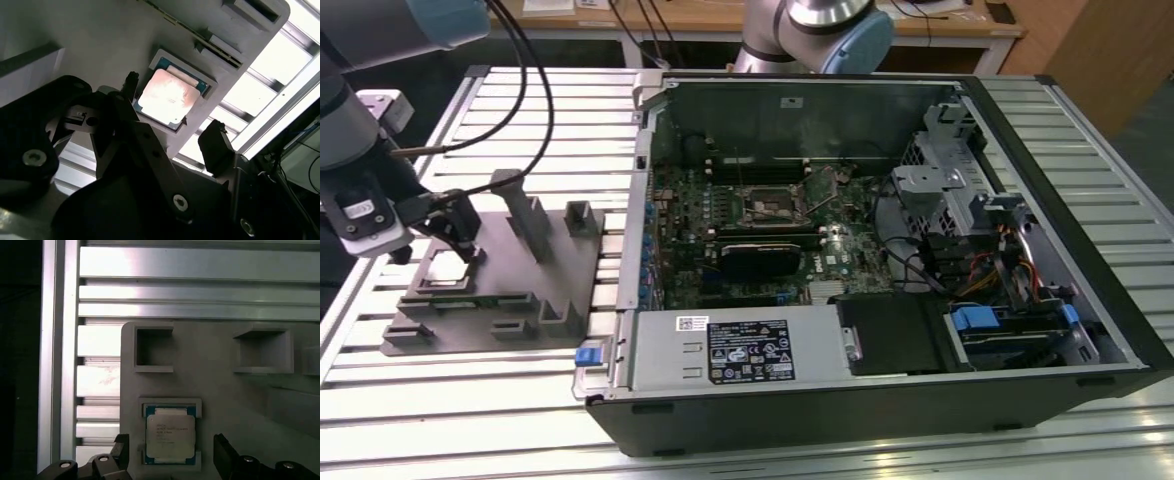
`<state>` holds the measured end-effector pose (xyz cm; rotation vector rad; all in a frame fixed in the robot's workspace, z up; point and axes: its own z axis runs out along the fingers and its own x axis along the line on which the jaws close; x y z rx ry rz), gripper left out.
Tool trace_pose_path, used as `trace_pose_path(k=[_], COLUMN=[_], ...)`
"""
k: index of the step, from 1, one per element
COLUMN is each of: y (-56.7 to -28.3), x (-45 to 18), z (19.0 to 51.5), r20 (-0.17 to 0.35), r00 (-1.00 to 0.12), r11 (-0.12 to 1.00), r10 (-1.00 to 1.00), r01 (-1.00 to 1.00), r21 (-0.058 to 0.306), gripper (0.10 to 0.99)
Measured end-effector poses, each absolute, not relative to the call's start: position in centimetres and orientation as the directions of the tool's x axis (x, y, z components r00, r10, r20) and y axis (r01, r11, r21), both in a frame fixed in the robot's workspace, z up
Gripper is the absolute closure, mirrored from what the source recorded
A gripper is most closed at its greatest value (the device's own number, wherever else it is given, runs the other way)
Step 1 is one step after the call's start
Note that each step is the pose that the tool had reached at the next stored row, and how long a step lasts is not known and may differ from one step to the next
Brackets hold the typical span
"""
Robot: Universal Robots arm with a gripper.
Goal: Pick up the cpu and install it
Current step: 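Pick up the cpu and move it towards the insertion slot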
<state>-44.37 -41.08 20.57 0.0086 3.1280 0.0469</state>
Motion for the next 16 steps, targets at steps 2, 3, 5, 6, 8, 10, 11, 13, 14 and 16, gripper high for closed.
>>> trace_pose_path(k=[2, 3, 5, 6, 8, 10, 11, 13, 14, 16], y=[-41.1, -41.1, -41.1, -41.1, -41.0, -41.0, -40.9, -40.9, -40.9, -40.9], x=[-44.3, -44.3, -44.3, -44.3, -44.3, -44.3, -44.3, -44.3, -44.3, -44.3], z=[20.2, 20.1, 19.7, 19.6, 19.4, 19.2, 19.2, 19.0, 18.9, 18.8], r20=[-0.013, -0.013, -0.013, -0.013, -0.013, -0.013, -0.013, -0.012, -0.012, -0.012], r00=[-1.000, -1.000, -1.000, -1.000, -1.000, -1.000, -1.000, -1.000, -1.000, -1.000], r11=[1.000, 1.000, 1.000, 1.000, 1.000, 1.000, 1.000, 1.000, 1.000, 1.000], r10=[0.009, 0.012, 0.015, 0.015, 0.016, 0.016, 0.016, 0.016, 0.016, 0.016], r01=[0.009, 0.011, 0.014, 0.015, 0.016, 0.016, 0.016, 0.016, 0.016, 0.016], r21=[0.029, 0.028, 0.025, 0.025, 0.024, 0.024, 0.024, 0.024, 0.024, 0.024], gripper=[0.322, 0.322, 0.322, 0.322, 0.322, 0.322, 0.322, 0.322, 0.322, 0.322])
